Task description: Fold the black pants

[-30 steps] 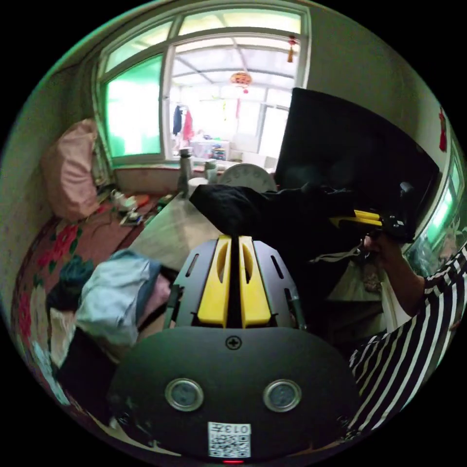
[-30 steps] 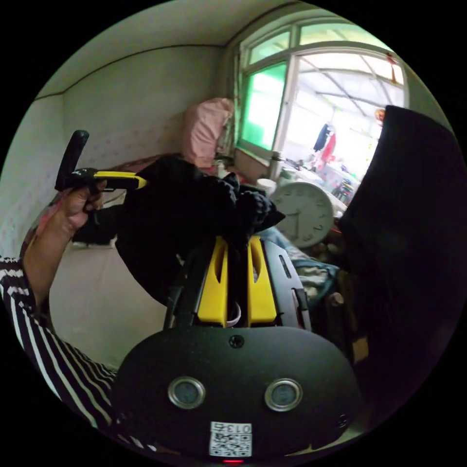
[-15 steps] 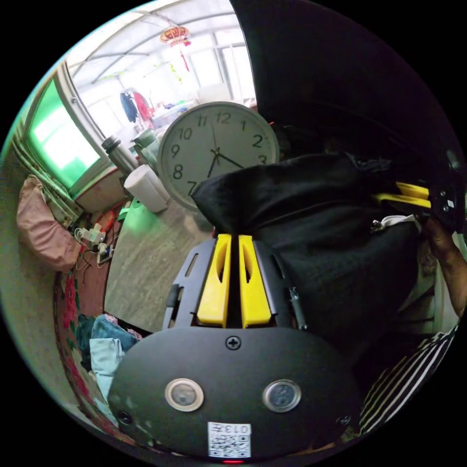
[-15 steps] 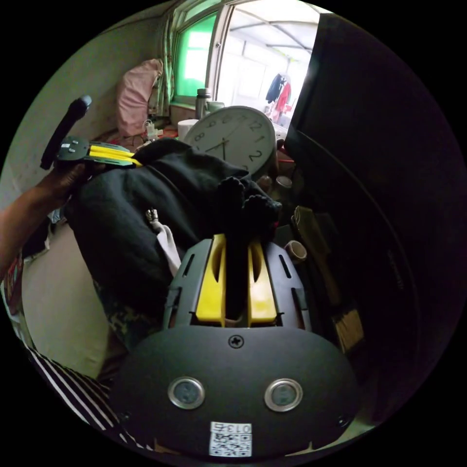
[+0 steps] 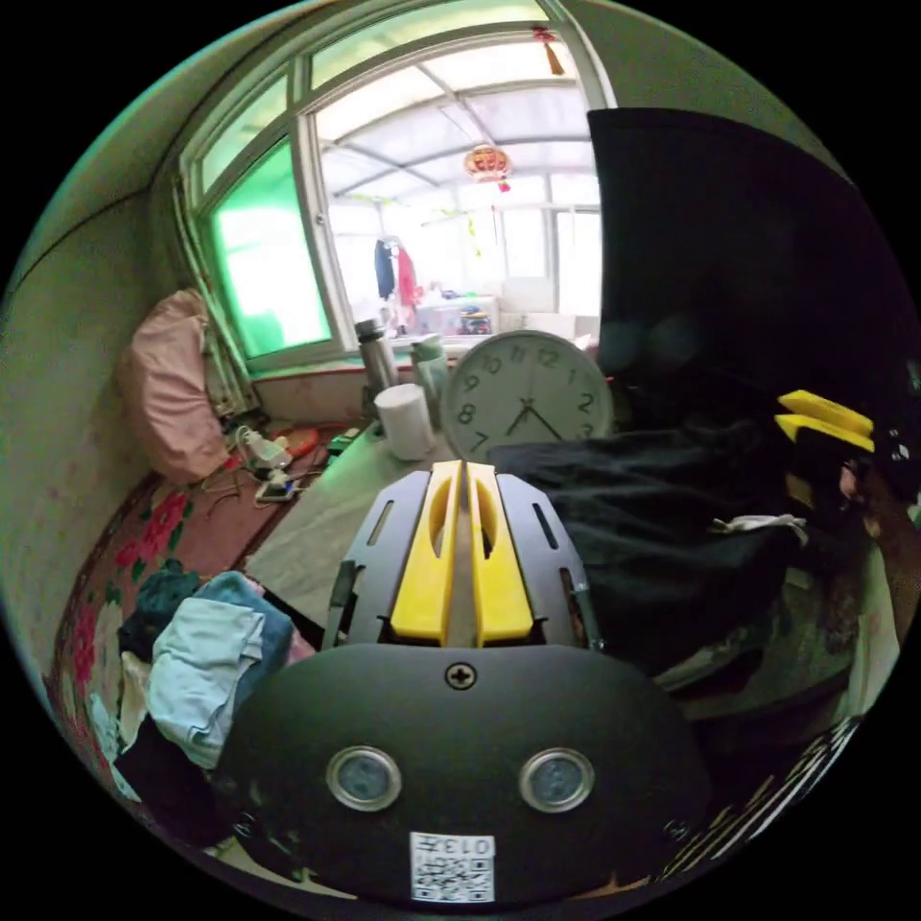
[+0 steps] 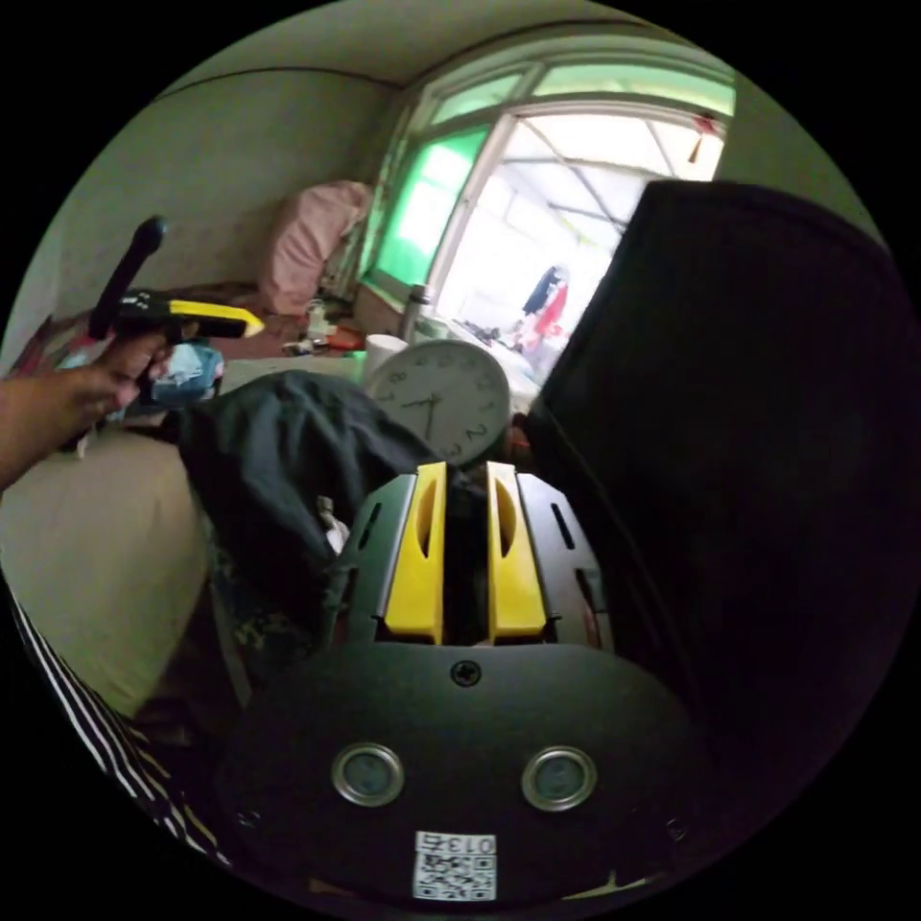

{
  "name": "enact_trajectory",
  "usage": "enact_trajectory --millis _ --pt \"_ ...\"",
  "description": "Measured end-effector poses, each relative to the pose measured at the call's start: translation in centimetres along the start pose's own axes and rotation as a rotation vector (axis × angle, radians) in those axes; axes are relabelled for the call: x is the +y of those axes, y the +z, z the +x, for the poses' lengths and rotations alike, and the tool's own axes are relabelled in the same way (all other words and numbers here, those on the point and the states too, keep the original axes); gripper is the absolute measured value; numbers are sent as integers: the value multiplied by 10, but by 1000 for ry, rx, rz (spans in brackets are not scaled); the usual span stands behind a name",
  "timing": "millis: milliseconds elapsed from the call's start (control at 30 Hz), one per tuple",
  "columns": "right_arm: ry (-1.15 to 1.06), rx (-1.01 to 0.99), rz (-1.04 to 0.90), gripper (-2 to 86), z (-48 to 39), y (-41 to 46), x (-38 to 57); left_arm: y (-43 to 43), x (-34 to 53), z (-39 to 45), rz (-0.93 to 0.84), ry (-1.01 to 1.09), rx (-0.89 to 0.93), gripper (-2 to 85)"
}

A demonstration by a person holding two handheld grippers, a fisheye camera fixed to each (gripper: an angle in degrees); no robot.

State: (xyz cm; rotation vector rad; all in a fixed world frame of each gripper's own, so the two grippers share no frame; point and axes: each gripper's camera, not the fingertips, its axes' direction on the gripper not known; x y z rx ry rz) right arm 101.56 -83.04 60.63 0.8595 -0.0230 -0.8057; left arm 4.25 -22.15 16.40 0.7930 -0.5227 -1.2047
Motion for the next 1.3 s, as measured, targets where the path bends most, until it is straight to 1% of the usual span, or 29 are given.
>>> enact_trajectory --millis 33,67,167,200,233,267,300,333,400,500,633,667,733,800,833,900,933,967,1000,1033,1067,1100,1133,1200,1233,1267,1300 --pt "-72 -43 2 56 -16 1 -13 1 0 6 -11 17 24 -1" --pt "-170 -71 -1 39 -36 5 -24 7 1 19 -60 65 59 -1" --pt "-248 -9 13 12 -77 25 -41 28 9 48 -179 157 67 -2" --pt "-248 -8 4 9 -82 31 -43 40 14 56 -255 209 78 -3" --pt "-259 -27 -61 7 -90 48 -45 46 17 60 -287 225 69 -3" --pt "-297 -94 -220 5 -99 72 -43 47 26 62 -246 206 28 -3" --pt "-310 -138 -303 4 -103 84 -40 47 33 62 -205 188 24 -2" --pt "-296 -174 -319 2 -107 94 -34 48 35 62 -209 176 32 -2" --pt "-255 -169 -255 1 -107 93 -29 53 35 56 -238 108 69 -2" --pt "-217 -189 -247 0 -109 94 -33 58 32 43 -279 62 139 -3" --pt "-248 -134 -230 -1 -127 93 -42 59 24 36 -346 109 164 -3" --pt "-265 -107 -222 -1 -134 92 -44 54 20 30 -359 103 195 -3" --pt "-286 -70 -213 -1 -143 90 -47 37 19 16 -318 58 215 -3" --pt "-303 -45 -206 -1 -151 89 -52 7 34 -6 -248 -39 186 -3" --pt "-303 -38 -204 -1 -155 88 -55 1 40 -12 -247 -65 182 -3" --pt "-309 -21 -203 -1 -160 86 -62 -27 80 -38 -240 -191 207 -3" --pt "-316 45 -192 -1 -164 79 -70 -36 94 -44 -226 -222 222 -3" --pt "-256 176 -111 -1 -163 62 -80 -52 123 -55 -220 -276 248 -3" --pt "-221 220 -45 -1 -163 49 -86 -70 157 -66 -213 -320 252 -3" --pt "-181 236 82 -1 -165 20 -97 -78 175 -71 -224 -341 244 -3" --pt "-174 232 153 -1 -171 -5 -106 -93 211 -80 -271 -379 229 -3" --pt "-171 238 166 0 -177 -15 -111 -108 247 -87 -308 -427 212 -2" --pt "-162 233 177 0 -190 -32 -117 -114 266 -91 -330 -462 208 -2" --pt "-200 127 235 3 -218 -52 -119 -140 336 -101 -390 -596 205 1" --pt "-219 35 240 6 -240 -56 -119 -145 351 -102 -413 -625 191 2" --pt "-237 -69 210 10 -263 -55 -120 -154 377 -104 -450 -668 155 6" --pt "-250 -126 189 15 -275 -52 -120 -162 396 -107 -467 -715 114 12"
